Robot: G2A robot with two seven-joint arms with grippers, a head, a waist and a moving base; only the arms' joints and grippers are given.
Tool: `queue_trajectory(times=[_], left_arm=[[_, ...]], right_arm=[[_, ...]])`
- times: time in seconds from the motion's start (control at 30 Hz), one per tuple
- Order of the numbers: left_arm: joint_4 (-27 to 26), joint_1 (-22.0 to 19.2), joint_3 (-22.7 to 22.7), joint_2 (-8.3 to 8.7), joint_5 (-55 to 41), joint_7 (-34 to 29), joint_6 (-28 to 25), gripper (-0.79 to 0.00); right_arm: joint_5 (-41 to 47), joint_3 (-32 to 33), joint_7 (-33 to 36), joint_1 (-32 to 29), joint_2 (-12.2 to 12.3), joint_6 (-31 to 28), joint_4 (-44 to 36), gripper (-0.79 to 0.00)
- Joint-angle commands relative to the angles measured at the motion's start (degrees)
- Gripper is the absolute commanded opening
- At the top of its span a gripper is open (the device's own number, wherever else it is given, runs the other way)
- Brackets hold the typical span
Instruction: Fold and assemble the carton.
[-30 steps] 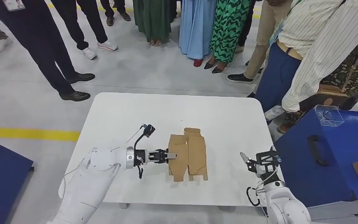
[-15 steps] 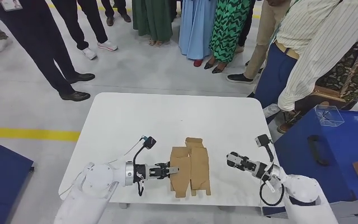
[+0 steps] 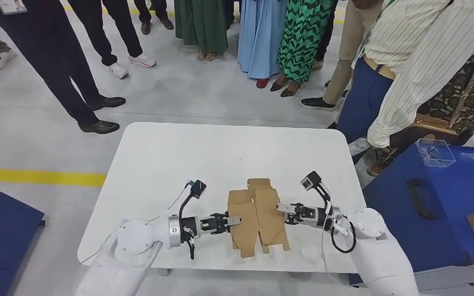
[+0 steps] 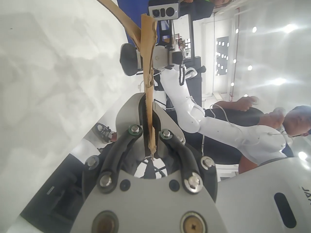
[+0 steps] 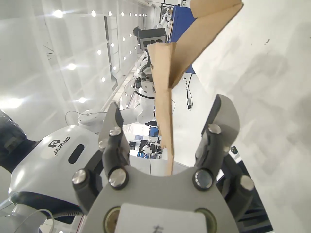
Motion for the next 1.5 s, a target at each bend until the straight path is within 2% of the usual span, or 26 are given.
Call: queue_trajectory(times=[0.0,0.13,0.17,0.2,0.23,0.33,0.5,0.67,0.77,0.97,1.1,1.23,1.47], left_arm=[[0.21,0.06,0.13,0.08,-0.43,-0.09,1.27,-0.785],[1.26,-0.51,0.59,0.10,-1.48,-0.12,2.68,-0.785],[1.42,-0.64,0.66,0.10,-1.85,-0.25,2.71,-0.720],[1.68,-0.73,0.51,0.15,-1.91,-0.06,2.72,-0.409],[1.77,-0.76,0.36,0.21,-1.92,0.05,2.72,0.000],[1.94,-0.61,-1.47,0.62,-2.47,-0.07,3.19,0.000],[0.73,1.95,-9.44,2.20,-3.46,-1.11,2.81,0.000],[0.12,4.66,-16.19,3.54,-4.52,-2.91,3.14,0.000],[0.55,5.81,-17.85,3.98,-5.08,-3.80,3.17,0.000],[0.66,6.13,-17.82,4.10,-3.69,-3.46,3.37,0.000],[0.66,6.13,-17.82,4.10,-3.69,-3.46,3.37,0.000],[0.66,6.13,-17.82,4.10,-3.69,-3.46,3.37,0.000],[0.66,6.13,-17.82,4.10,-3.69,-3.46,3.37,0.000]], right_arm=[[0.11,-0.82,-0.24,0.18,-0.08,-0.30,0.11,-0.785],[0.52,-1.84,-0.69,0.26,-0.15,-0.64,-0.13,-0.785],[0.76,-1.88,-0.79,0.25,-0.13,-0.70,-0.25,-0.785],[1.05,-1.88,-0.72,0.19,-0.09,-0.69,-0.35,-0.785],[1.35,-1.77,-0.59,0.14,-0.03,-0.70,-0.47,-0.785],[2.49,-0.92,0.17,0.08,0.26,-0.43,-0.58,-0.785],[3.24,1.33,0.05,-0.50,0.92,-0.35,-0.73,-0.785],[-0.42,2.50,-2.11,-0.65,1.43,0.27,-0.56,-0.785],[-0.42,2.50,-2.11,-0.65,1.43,0.27,-0.56,-0.785],[-0.42,2.50,-2.11,-0.65,1.43,0.27,-0.56,-0.785],[2.20,2.83,-5.58,-0.95,1.18,-6.03,-8.61,-0.785],[2.27,2.94,-9.96,-0.27,0.79,-17.18,-19.56,-0.785],[0.73,-1.68,-18.85,2.46,-0.12,-26.17,-34.31,-0.785]])
